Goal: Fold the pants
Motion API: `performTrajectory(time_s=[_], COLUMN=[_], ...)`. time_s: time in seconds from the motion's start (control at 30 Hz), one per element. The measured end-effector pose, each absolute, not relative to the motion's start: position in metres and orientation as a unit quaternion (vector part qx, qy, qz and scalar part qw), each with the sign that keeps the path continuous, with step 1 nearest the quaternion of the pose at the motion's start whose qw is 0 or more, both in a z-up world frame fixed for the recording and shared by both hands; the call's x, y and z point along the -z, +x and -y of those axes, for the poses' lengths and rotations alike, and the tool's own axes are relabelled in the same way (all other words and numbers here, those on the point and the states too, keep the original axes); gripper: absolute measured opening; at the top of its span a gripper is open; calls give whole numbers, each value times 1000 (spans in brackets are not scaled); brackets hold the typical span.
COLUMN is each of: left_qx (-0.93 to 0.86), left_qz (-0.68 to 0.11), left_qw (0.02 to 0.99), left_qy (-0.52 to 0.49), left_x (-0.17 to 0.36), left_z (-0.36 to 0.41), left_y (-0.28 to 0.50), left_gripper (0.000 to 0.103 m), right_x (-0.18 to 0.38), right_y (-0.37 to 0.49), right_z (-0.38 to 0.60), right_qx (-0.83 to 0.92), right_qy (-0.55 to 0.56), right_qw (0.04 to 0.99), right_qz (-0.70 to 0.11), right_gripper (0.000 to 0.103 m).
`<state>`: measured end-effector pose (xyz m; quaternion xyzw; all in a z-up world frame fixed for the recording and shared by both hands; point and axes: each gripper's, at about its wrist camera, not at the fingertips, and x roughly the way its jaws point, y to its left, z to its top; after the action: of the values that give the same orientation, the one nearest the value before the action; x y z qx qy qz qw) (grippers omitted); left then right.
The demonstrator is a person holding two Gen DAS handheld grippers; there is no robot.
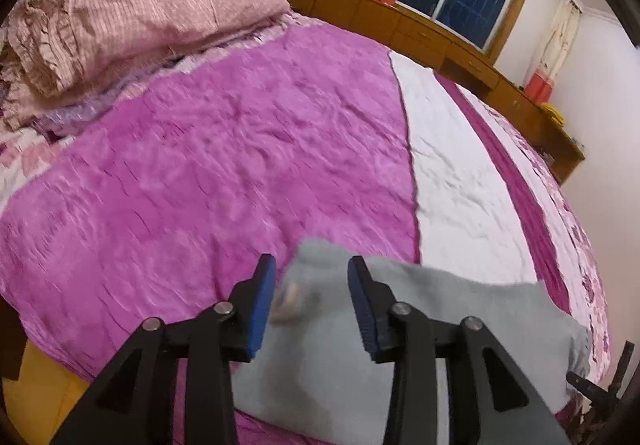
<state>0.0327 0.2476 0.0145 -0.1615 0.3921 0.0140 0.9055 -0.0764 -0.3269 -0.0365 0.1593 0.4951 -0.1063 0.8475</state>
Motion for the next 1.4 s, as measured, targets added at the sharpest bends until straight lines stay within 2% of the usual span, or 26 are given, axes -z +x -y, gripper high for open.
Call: performTrajectory(time_s=[0.3, 0.93, 0.97, 1.0, 1.07, 1.2, 1.4], left_qx=[-25, 45, 45, 45, 44, 25, -16], left_qz=[-391, -417, -416, -414, -403, -385, -413], left_qw=[910, 904, 905, 907, 913, 921, 910], left_qy=[-135, -76, -71, -64, -49, -49, 42], left_x=[1, 20, 19, 19, 15, 7, 25], left_z=[-249, -202, -201, -198, -196, -205, -205], left_y=[64, 32, 32, 32, 30, 33, 66], left_gripper=[40, 40, 39, 27, 11, 8, 8], right_x=[35, 36, 37, 36, 36, 36, 36], right_y=[-76, -75, -76, -76, -75, -75, -74], right_z=[326, 326, 325, 325, 325, 326, 326], right_qx=[110, 110, 109, 109, 109, 109, 109], right_qy=[157, 156, 156, 156, 156, 156, 152], right_qw=[848, 848, 848, 848, 848, 848, 847], right_qz=[-494, -495, -495, -495, -495, -495, -498], right_gripper=[23, 23, 23, 23, 23, 23, 23])
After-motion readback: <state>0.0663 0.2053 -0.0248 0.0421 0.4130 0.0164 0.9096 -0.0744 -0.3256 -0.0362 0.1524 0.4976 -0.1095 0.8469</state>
